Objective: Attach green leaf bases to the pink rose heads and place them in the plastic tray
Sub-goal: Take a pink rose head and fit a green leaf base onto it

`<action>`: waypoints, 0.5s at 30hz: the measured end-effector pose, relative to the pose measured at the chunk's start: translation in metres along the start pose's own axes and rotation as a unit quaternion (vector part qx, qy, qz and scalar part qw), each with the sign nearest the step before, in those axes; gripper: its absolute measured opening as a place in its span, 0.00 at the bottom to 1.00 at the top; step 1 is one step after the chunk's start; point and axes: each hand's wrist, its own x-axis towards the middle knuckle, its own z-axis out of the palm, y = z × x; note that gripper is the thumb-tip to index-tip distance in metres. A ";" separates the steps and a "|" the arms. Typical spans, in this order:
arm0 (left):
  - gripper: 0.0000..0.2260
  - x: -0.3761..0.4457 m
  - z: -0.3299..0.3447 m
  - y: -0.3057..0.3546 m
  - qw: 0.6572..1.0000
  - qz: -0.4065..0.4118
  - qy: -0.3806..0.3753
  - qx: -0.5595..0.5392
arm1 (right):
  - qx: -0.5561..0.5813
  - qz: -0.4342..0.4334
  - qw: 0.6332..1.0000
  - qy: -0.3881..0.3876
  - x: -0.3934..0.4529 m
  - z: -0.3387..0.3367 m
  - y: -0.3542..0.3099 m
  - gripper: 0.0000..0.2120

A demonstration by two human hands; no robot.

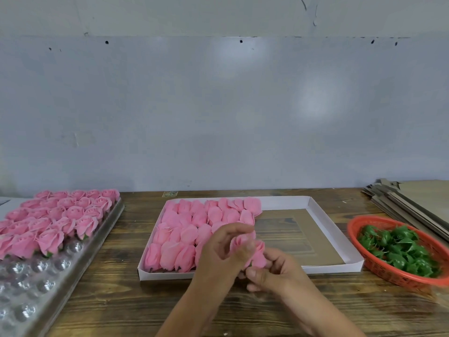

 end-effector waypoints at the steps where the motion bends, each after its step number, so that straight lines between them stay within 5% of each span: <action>1: 0.11 0.001 0.000 -0.001 1.000 0.017 0.017 -0.001 | -0.015 -0.015 1.000 0.010 0.001 0.001 0.001 0.15; 9: 0.05 0.003 0.002 -0.013 0.998 0.006 -0.015 0.063 | -0.107 -0.112 0.988 0.011 0.003 0.006 0.007 0.13; 15: 0.18 0.003 0.003 -0.019 0.993 -0.053 -0.042 0.093 | -0.103 -0.124 0.987 0.029 0.002 0.005 0.008 0.13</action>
